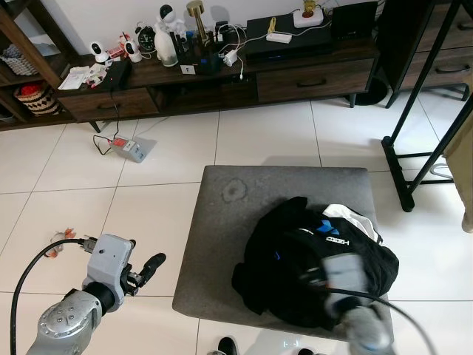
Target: Hang hanger
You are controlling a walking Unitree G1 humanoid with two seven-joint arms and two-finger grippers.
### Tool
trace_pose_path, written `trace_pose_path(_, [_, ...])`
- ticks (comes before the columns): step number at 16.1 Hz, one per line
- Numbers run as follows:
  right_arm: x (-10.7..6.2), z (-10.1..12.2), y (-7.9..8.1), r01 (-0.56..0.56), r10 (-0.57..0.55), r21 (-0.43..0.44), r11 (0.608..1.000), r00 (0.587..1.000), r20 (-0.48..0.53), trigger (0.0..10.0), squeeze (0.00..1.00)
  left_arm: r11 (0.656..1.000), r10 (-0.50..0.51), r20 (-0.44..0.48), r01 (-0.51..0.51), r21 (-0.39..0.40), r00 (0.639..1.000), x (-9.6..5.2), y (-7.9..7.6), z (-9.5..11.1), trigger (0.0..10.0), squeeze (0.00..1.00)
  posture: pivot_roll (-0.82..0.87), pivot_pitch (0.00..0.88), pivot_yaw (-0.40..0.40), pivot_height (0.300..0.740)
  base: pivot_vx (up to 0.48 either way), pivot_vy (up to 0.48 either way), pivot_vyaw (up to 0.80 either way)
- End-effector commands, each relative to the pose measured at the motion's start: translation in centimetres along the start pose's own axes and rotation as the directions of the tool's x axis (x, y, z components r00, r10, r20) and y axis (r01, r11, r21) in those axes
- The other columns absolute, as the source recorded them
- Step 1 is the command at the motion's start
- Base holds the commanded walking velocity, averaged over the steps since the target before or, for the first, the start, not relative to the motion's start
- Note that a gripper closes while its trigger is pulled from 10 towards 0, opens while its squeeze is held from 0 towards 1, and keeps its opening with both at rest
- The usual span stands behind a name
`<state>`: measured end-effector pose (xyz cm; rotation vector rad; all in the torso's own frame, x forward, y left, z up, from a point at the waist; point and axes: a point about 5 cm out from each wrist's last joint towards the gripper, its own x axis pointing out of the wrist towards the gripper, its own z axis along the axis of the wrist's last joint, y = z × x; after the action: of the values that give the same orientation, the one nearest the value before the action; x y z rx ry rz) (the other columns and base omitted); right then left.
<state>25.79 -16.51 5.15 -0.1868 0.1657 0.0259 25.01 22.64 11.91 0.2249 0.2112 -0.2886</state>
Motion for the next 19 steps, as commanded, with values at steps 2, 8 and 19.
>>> trace_pose_path(2, [-1.5, -0.3, -2.3, 0.140, -0.143, -0.087, 0.986, 0.989, -0.025, 10.0, 0.00, 1.000, 0.013, -0.043, -0.013, -0.001, 0.999, -0.4, 0.3, -1.0, 10.0, 0.00, 0.11, 0.305, 0.163, 0.740, 0.000, 0.000, 0.00])
trace_pose_path(8, [1.3, -0.7, -5.2, 0.028, -0.077, -0.307, 0.951, 0.986, -0.149, 10.0, 1.00, 1.000, 0.006, -0.044, -0.006, 0.000, 0.999, -0.1, 0.3, -0.9, 10.0, 0.00, 0.11, 0.317, 0.171, 0.740, 0.000, 0.000, 0.00])
trace_pose_path(19, [3.2, 0.2, -9.5, -0.456, 0.354, -0.375, 0.807, 0.882, -0.312, 10.0, 0.00, 1.000, 0.018, -0.059, -0.017, 0.003, 0.998, -0.8, 0.5, -1.2, 10.0, 0.00, 0.13, 0.342, 0.170, 0.740, 0.000, 0.000, 0.00])
